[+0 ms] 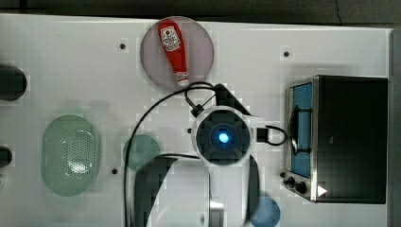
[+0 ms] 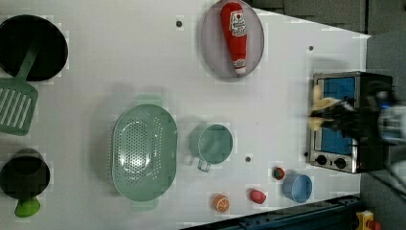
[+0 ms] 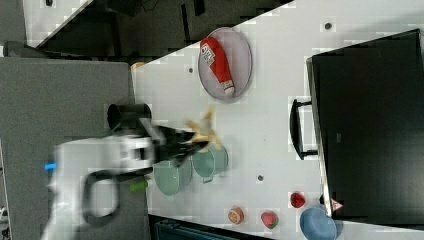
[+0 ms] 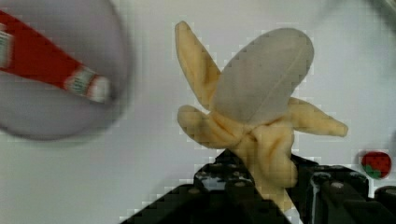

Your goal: Pick banana from table and place on oven.

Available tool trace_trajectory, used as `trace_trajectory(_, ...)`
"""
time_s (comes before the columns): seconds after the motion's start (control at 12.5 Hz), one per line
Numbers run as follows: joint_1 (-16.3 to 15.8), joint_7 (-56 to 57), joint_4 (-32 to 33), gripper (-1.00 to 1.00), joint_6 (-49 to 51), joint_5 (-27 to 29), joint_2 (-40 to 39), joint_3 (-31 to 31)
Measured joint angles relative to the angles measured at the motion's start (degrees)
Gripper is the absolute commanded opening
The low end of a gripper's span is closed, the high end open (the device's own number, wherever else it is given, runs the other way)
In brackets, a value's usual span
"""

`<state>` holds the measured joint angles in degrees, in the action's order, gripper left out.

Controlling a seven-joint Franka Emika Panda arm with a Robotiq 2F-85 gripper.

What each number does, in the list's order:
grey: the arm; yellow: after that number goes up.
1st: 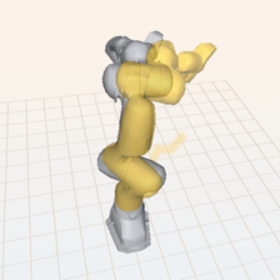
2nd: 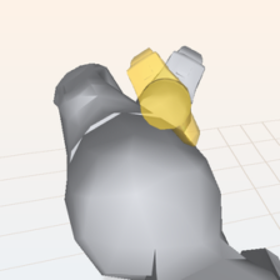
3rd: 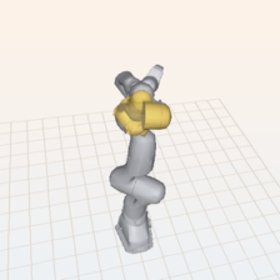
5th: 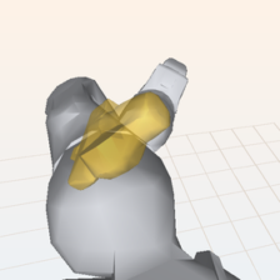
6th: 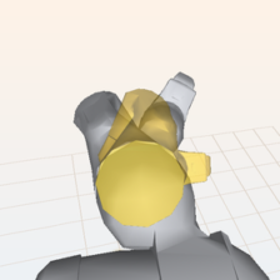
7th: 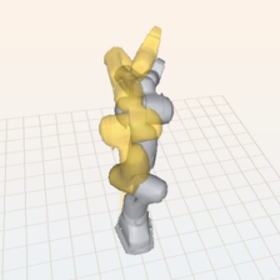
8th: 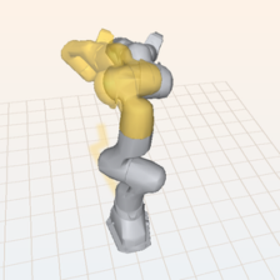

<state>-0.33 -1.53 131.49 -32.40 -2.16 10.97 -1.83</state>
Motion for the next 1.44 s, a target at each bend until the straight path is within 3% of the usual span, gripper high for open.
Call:
trace_trajectory(0.24, 0.78, 0.00, -11.30, -0.47, 11.05, -0.76, 5.94, 0.98)
trace_trajectory(0.56, 0.14, 0.00, -22.77, -0.47, 19.16, 0.28, 0.89, -2.09)
trace_trajectory(0.8, -0.41, 1.77, -23.05, -0.47, 20.19, 1.12, -3.84, -8.88)
trace_trajectory(1.04, 1.31, 5.86, -21.60, -0.47, 19.96, -0.50, -8.38, -15.14)
trace_trajectory(1.44, 2.21, 23.07, -21.32, -0.47, 11.64, 0.03, -13.83, -25.31)
